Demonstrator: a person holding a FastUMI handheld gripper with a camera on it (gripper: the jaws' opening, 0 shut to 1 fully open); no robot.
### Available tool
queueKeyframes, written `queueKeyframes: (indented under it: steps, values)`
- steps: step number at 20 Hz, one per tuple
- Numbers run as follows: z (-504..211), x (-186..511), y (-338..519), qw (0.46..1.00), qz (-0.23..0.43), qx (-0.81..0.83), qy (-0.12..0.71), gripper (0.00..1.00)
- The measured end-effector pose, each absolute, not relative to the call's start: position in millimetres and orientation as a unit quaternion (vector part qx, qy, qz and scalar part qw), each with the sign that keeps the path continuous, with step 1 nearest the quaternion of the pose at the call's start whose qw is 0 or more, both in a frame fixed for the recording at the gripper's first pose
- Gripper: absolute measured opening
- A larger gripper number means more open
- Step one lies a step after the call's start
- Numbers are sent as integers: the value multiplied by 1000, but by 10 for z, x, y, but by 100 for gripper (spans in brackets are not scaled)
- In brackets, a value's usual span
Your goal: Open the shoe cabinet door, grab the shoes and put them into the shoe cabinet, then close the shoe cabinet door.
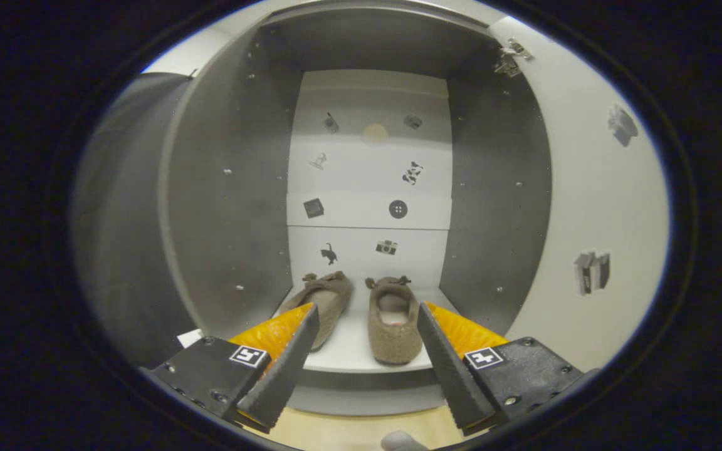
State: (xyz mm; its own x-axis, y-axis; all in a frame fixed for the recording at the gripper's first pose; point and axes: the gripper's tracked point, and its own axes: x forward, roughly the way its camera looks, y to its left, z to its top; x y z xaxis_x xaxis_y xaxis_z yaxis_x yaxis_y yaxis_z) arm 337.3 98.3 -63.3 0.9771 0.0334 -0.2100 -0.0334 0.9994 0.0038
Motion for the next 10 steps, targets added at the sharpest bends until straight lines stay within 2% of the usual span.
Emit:
queueKeyframes:
  steps: [10]
  values:
    - [-365, 1575, 995, 997, 27, 16, 69, 100]
